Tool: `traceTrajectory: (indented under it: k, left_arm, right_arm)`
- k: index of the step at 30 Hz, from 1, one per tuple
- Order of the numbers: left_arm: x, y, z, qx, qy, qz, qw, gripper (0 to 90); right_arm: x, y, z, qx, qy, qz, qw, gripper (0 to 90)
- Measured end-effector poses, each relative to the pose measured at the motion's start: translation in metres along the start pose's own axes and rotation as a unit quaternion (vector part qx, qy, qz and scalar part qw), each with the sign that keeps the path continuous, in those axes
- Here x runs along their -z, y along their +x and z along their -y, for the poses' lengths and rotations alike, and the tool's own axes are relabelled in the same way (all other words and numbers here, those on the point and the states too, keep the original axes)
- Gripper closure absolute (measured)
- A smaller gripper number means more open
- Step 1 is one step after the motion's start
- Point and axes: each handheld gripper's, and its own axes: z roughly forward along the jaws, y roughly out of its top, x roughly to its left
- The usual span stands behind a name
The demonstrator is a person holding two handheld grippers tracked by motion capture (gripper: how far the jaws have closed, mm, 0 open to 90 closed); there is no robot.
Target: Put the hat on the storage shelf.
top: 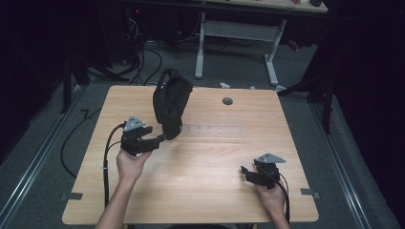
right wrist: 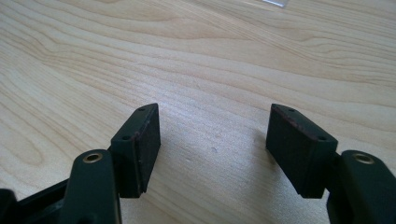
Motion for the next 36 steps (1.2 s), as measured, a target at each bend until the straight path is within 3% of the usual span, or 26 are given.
traceTrajectory:
  k: [21, 36]
  left_arm:
    - [0.031, 0.006, 0.013, 0.023, 0.000, 0.003, 0.9997, 35.1]
    - [0.041, 0.012, 0.038, 0.030, 0.021, -0.004, 0.9993, 34.8]
  right_arm:
    - [0.000, 0.000, 0.000, 0.001, 0.000, -0.002, 1.0000, 35.4]
    - [0.000, 0.000, 0.000, 0.002, -0.001, -0.001, 1.0000, 35.4]
